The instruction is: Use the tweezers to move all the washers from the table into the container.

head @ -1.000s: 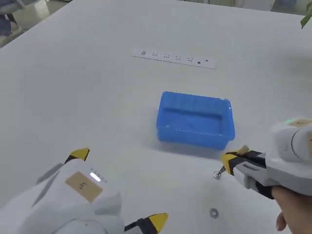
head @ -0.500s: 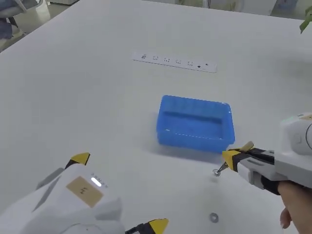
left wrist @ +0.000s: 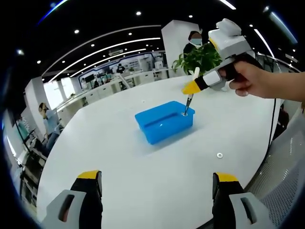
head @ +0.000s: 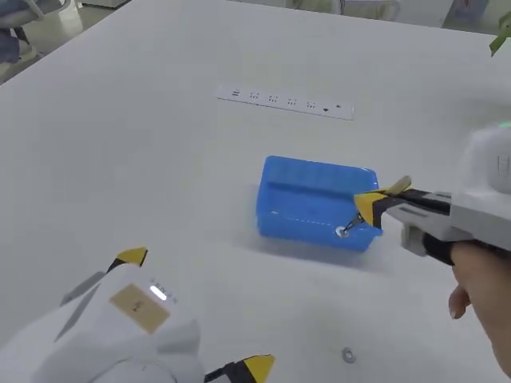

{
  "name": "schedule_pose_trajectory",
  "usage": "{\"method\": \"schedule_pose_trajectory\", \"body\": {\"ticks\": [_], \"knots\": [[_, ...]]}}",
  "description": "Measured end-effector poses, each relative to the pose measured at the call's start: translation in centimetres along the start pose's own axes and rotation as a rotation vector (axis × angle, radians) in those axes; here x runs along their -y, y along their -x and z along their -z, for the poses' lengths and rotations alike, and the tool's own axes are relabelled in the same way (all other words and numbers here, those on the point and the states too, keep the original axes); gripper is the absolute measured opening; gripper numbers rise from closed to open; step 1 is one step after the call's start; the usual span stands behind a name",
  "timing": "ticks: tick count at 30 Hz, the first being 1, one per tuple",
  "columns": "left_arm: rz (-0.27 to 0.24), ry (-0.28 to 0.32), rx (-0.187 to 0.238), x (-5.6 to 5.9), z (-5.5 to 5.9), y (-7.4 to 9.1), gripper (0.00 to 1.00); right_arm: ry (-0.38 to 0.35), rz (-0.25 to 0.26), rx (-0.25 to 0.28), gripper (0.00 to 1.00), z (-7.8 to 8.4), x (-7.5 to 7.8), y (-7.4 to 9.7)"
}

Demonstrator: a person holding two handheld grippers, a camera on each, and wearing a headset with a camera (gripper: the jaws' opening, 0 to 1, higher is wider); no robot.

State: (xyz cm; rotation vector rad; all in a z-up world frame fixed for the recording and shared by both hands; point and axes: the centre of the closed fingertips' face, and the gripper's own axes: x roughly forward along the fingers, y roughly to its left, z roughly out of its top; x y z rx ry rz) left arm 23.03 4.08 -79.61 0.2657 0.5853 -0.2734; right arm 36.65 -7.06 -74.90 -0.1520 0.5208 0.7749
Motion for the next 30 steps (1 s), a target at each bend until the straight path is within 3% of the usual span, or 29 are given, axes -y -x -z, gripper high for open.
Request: {"method": "schedule_pose_trajectory", "body": {"ticks": [10,18,30], "knots": [[-0.002,0.0,-0.003,0.0,0.1,0.0,0.99,0.004,0.012,0.02,0.02,-0.7,0.3,-2.5],[0.0,0.0,-0.005,0.0,0.1,0.0,0.99,0.016,0.035,-0.019,0.02,0.9,1.2,-4.5],[0.001,0.001,-0.009,0.0,0.2,0.0,0.99,0.01,0.04,-0.055,0.02,2.6,1.5,-6.4]]}}
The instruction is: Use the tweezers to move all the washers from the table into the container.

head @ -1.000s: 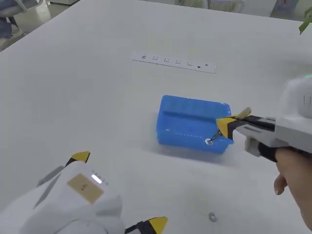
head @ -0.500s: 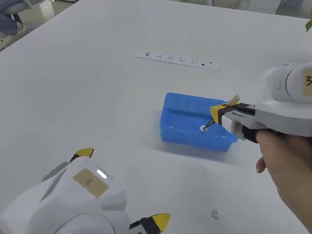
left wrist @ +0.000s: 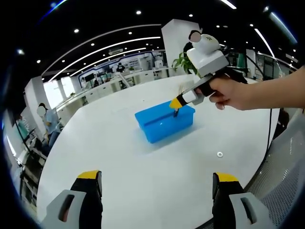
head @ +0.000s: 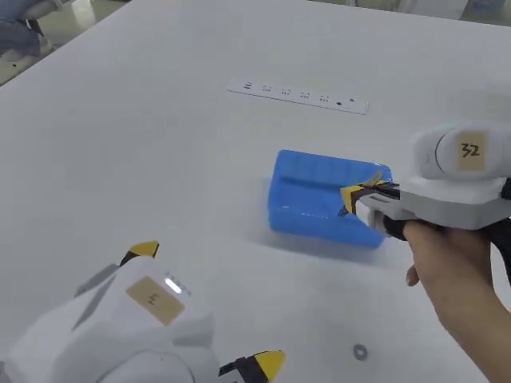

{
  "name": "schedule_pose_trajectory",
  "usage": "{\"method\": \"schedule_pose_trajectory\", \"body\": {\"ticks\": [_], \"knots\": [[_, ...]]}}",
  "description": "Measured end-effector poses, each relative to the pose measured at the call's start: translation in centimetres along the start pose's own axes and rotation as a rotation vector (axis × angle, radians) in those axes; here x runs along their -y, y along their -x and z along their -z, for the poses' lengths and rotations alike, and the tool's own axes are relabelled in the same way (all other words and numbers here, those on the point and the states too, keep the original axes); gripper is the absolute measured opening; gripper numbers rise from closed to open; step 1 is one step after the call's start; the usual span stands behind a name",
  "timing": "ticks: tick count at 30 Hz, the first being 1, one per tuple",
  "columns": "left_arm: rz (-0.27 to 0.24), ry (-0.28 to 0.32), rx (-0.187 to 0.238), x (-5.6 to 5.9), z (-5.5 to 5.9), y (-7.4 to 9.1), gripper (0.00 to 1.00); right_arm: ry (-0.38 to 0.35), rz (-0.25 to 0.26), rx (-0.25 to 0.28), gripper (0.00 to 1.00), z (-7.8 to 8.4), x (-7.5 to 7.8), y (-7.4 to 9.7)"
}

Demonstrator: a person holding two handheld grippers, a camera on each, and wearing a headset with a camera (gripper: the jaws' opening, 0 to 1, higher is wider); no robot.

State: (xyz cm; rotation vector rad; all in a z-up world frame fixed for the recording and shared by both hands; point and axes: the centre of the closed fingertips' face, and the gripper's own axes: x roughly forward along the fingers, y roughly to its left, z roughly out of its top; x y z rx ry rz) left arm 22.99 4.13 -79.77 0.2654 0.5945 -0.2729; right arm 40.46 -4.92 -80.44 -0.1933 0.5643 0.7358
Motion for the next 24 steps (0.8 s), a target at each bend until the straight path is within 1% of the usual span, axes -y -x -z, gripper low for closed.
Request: {"method": "schedule_pose_trajectory", "body": {"ticks": [5,17,21,24], "knots": [[0.001,0.0,-0.004,0.0,0.1,0.0,0.99,-0.008,-0.004,-0.013,0.02,0.3,0.1,-0.5],[-0.001,-0.001,-0.007,0.0,0.1,-0.1,0.99,-0.019,-0.005,-0.035,0.02,1.2,0.1,-1.0],[0.004,0.006,-0.012,0.0,0.2,-0.2,0.99,-0.013,0.005,-0.027,0.03,1.0,0.2,-0.8],[0.002,0.006,-0.008,0.0,0.1,-0.1,0.99,-0.035,-0.005,0.001,0.03,0.2,0.2,0.1]]}}
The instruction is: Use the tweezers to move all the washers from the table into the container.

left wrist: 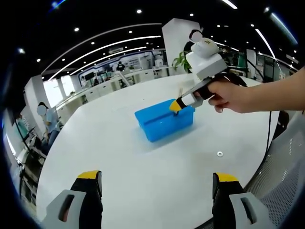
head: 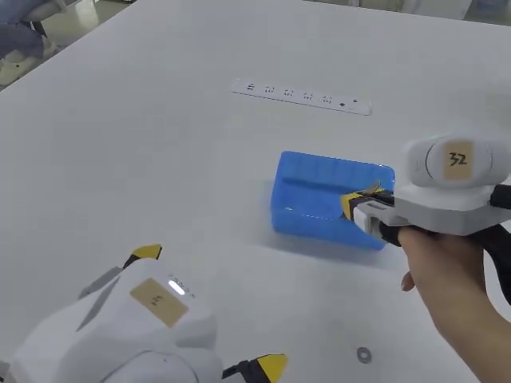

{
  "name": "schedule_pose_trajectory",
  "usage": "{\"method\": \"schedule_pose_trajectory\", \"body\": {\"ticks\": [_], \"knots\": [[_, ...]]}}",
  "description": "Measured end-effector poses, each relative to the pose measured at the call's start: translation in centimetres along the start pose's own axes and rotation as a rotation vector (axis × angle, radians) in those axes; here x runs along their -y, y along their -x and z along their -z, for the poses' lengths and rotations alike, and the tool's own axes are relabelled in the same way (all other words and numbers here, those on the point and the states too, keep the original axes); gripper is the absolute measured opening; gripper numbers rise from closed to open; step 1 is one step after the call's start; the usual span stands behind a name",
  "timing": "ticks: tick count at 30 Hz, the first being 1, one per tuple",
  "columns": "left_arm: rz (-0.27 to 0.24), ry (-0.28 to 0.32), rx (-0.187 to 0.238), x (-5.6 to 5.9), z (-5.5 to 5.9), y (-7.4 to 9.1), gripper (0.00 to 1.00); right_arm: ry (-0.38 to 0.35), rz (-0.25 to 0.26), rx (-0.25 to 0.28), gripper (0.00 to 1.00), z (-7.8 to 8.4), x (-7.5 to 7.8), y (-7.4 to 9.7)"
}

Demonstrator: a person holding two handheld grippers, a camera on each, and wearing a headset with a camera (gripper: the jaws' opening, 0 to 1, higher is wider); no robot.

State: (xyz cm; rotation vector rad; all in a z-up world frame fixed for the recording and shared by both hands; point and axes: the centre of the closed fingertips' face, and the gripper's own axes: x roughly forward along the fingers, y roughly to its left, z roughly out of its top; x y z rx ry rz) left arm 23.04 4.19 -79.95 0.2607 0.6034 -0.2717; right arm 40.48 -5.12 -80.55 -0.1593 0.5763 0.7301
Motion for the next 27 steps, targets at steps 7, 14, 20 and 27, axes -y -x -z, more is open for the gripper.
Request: {"method": "schedule_pose_trajectory", "body": {"ticks": [7,14,20,27], "knots": [[-0.002,-0.007,0.006,0.0,-0.1,0.1,0.99,0.005,-0.035,0.04,0.02,-1.3,-0.8,2.4],[-0.004,-0.004,0.01,0.0,-0.2,0.1,0.99,0.004,-0.044,0.067,0.02,-1.5,-1.0,5.9],[-0.002,-0.006,0.01,0.0,-0.2,0.1,0.99,-0.03,-0.058,0.057,0.02,-0.5,-1.3,8.4],[-0.001,0.004,0.013,0.0,-0.2,0.2,0.99,-0.039,-0.061,-0.01,0.02,2.6,-2.0,10.1]]}}
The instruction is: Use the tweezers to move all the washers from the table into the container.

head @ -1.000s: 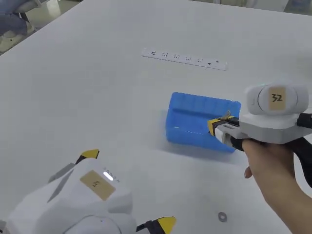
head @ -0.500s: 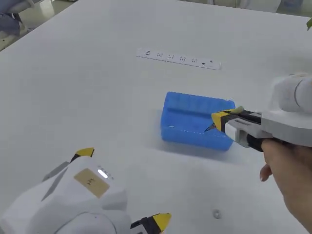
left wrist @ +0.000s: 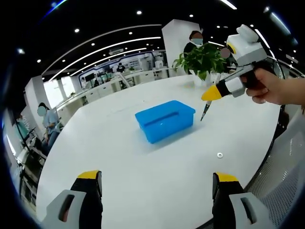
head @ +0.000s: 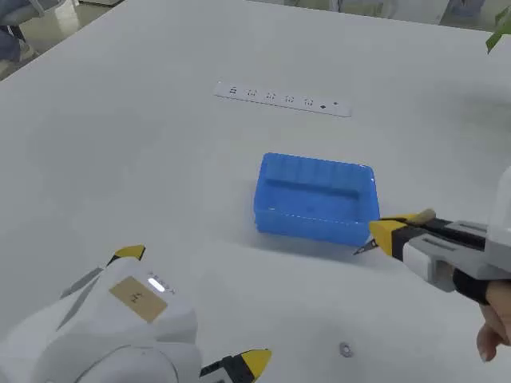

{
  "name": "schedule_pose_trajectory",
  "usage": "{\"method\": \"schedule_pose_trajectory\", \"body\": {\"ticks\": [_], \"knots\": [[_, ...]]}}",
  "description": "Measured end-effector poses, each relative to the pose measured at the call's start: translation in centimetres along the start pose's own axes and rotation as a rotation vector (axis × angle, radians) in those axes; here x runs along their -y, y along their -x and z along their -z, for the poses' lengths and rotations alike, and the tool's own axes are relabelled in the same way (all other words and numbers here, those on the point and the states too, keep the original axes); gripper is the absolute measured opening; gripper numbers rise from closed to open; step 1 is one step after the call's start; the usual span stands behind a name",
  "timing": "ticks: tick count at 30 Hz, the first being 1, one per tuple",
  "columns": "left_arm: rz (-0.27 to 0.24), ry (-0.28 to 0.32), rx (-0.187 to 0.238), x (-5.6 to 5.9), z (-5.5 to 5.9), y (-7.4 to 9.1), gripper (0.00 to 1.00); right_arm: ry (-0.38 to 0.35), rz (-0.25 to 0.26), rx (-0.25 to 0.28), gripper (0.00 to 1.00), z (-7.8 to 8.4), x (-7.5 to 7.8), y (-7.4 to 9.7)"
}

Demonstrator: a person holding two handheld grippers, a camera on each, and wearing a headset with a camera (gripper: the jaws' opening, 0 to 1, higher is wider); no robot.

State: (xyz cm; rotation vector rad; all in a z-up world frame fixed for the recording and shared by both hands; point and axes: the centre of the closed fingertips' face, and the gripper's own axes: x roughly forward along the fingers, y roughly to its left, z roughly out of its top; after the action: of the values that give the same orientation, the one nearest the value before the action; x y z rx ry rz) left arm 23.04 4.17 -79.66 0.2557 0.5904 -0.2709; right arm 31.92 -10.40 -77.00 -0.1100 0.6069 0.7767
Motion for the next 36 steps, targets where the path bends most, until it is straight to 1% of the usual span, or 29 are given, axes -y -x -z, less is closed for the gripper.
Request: {"method": "schedule_pose_trajectory", "body": {"ticks": [5,9,11,14,19,23,24,25,26,28,31,36], "knots": [[-0.004,0.005,0.007,-0.1,-0.1,0.1,0.99,-0.01,-0.013,-0.049,0.02,2.5,-1.1,0.6],[-0.005,0.004,0.012,-0.1,-0.2,0.1,0.99,0.015,-0.008,-0.093,0.02,4.5,-2.1,0.9],[-0.004,0.0,0.013,-0.1,-0.2,0.2,0.98,0.015,-0.018,-0.117,0.03,5.3,-2.5,0.8],[0.002,0.0,0.018,0.0,-0.3,0.2,0.97,0.011,-0.032,-0.139,0.03,6.1,-2.8,0.7],[0.006,0.008,0.027,0.1,-0.5,0.3,0.98,0.013,-0.04,-0.162,0.03,6.8,-2.9,0.6],[-0.008,0.005,0.048,-0.2,-0.9,0.4,0.99,0.021,-0.046,-0.173,0.03,7.3,-3.3,0.2],[-0.006,0.004,0.057,-0.1,-1.0,0.5,0.99,0.031,-0.045,-0.188,0.03,7.6,-3.3,0.1],[-0.004,0.004,0.06,-0.1,-1.1,0.5,0.99,0.034,-0.043,-0.185,0.03,7.7,-3.4,0.1],[-0.005,0.0,0.062,-0.1,-1.1,0.5,0.99,0.036,-0.041,-0.161,0.03,7.3,-3.4,0.0],[-0.008,-0.006,0.064,-0.1,-1.2,0.5,0.99,0.028,-0.045,-0.176,0.03,7.5,-3.6,0.1],[-0.012,-0.007,0.067,-0.2,-1.2,0.6,0.99,0.047,-0.034,-0.175,0.03,7.5,-3.7,0.0],[-0.016,-0.01,0.07,-0.2,-1.2,0.6,0.99,0.06,-0.013,-0.166,0.02,7.5,-3.5,0.0]]}}
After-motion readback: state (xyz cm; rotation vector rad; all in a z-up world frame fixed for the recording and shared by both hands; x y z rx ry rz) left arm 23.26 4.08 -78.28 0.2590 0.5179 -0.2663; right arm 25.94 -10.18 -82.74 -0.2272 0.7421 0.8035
